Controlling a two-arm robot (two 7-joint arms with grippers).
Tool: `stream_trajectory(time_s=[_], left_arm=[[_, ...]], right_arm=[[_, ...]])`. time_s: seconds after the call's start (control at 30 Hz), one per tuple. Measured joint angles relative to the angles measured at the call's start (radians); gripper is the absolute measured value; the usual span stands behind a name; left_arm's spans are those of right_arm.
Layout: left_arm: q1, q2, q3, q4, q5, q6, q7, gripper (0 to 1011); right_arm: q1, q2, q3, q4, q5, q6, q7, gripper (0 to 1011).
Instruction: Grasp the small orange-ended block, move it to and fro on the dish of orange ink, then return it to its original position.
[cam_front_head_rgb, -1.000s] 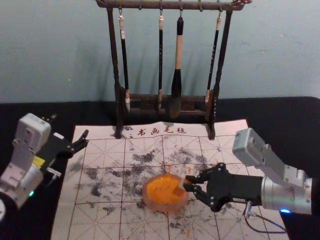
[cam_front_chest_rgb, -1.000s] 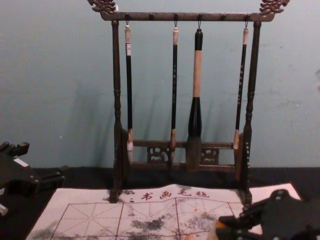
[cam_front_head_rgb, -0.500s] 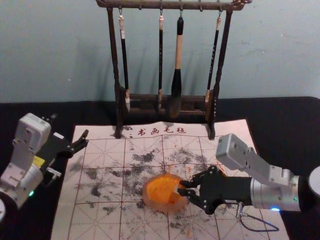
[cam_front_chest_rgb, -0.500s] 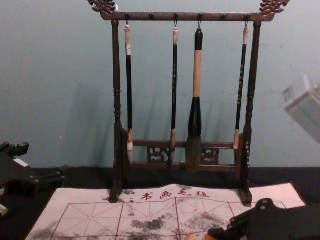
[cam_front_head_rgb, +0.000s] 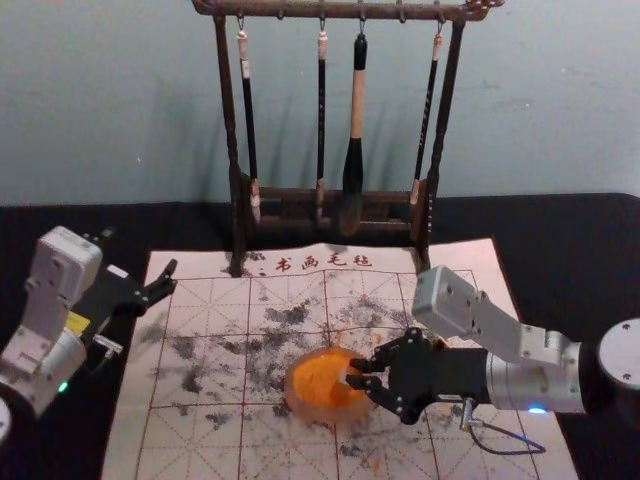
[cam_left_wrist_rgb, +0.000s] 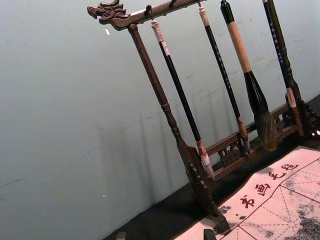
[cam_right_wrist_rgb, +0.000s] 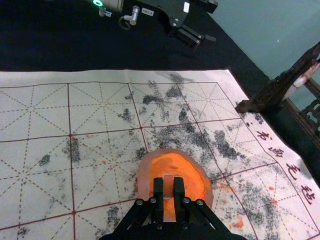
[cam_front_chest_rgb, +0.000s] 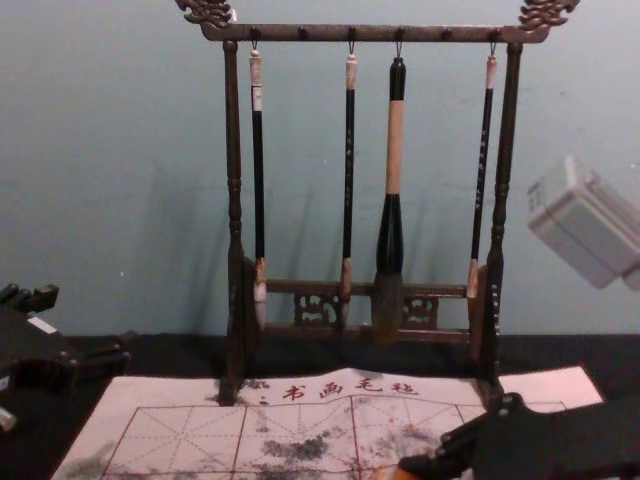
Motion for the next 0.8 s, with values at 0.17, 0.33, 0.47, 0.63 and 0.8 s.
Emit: stream_trajectory(time_s=[0.17,0.33,0.47,0.63,0.8], left_arm=[[0.000,0.000,0.000,0.000,0.000,0.000,0.000,1001],[0.000,0.000,0.000,0.000,0.000,0.000,0.000,1001],[0.000,0.000,0.000,0.000,0.000,0.000,0.000,1001],[0.000,0.000,0.000,0.000,0.000,0.000,0.000,1001],[0.000,0.000,0.000,0.000,0.000,0.000,0.000,1002]], right_arm=[[0.015,-0.014,-0.009,0.013,-0.016,0.001,0.001,90],[0.030,-0.028,-0.013,0.031,-0.030,0.005,-0.005,90],[0.042,-0.039,-0.012,0.049,-0.040,0.014,-0.015,90],[0.048,-0.046,-0.004,0.064,-0.045,0.022,-0.025,90],[0.049,-0.046,0.007,0.069,-0.046,0.029,-0.030,90]])
